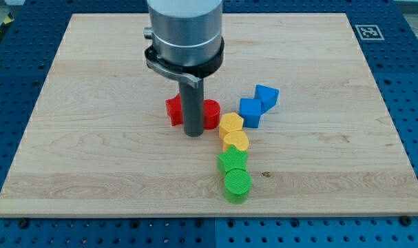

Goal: Push the red star towards the top left side of the board

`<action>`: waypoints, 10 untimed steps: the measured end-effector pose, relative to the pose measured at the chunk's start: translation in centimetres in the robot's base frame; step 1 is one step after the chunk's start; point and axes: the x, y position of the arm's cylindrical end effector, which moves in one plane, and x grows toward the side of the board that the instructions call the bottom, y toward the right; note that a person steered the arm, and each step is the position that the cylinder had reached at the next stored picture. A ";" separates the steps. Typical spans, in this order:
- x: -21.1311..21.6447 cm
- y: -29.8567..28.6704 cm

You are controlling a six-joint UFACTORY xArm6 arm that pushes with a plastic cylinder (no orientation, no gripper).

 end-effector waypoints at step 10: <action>-14.5 -11.2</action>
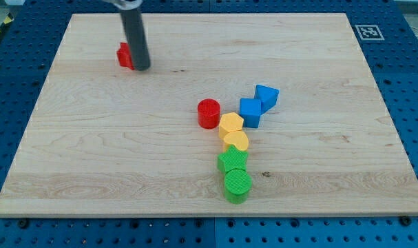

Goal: Push the red star towards the top left side of the board

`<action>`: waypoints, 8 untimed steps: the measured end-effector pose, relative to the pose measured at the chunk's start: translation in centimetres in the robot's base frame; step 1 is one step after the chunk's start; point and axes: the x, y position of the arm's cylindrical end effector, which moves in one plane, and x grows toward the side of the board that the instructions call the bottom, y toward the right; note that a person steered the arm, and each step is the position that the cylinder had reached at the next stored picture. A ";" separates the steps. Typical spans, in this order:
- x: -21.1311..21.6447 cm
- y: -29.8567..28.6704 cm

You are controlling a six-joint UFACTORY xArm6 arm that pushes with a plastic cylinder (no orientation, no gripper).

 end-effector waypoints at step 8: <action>-3.8 -0.4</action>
